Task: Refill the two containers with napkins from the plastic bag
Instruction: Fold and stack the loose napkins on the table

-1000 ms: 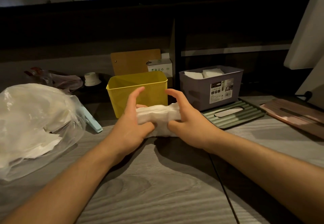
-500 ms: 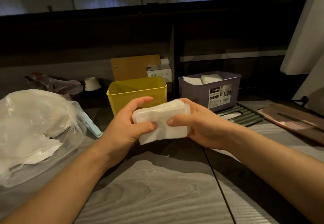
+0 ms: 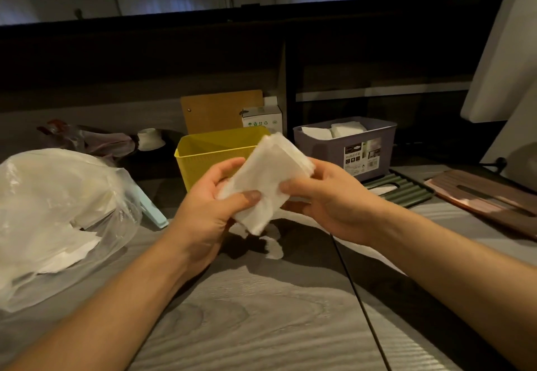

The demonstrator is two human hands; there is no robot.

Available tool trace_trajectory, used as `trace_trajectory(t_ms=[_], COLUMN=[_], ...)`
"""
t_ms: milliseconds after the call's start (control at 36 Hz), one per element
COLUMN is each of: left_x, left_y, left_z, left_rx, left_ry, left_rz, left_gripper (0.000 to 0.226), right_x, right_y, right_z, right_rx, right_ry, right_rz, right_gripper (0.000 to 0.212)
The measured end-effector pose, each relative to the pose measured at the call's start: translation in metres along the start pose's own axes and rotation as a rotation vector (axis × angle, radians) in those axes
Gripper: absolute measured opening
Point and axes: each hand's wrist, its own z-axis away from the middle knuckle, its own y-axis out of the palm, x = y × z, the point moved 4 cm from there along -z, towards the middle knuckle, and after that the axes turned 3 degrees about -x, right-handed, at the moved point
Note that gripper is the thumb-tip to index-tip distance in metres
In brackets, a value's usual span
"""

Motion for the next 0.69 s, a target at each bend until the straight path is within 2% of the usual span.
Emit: trace_trajectory(t_ms=[56,139,194,306,444,611,694], left_x=[0.004,0.010,0.012,0.013,0.013,0.015,0.017], left_y=[0.005,0.011,0.013,0.010,0.013,0.013,0.012], left_z=[0.001,0.002,0.001,0.000,0.002,0.000,0.000], left_rx=[0.021,0.021,0.015,0.010,0.055,0.079,0.095], left_ry=[-0.004,-0.014,-0.014,-0.024,-0.038,-0.065,-0.068], left_rz=[-0.006,0.029,0.056,0.070,0.109,0.073,0.034], left_gripper=[0.069,0.071,0.073,0.073,0.063,0.058,0.047], right_x=[0.001,0.002,0.002,0.007,0.027,0.090,0.110], right_y=[0.002,0.006,0.008,0.010,0.007,-0.048,-0.078], right_z=[0.000,0.001,0.002,0.005,0.004,-0.043,-0.072], right_rx=[-0.078,-0.134,-0.160,-0.222,-0.252,-0.429,-0.437], right_ry=[-0.021,-0.036,-0.034,-0.086,-0.127,-0.043,0.044], right_rz=[-0.105,-0.071,-0.030,0.143,0.224,0.226,0.292], right_gripper=[0.026,0.006,0.016,0.052,0.068,0.068,0.048])
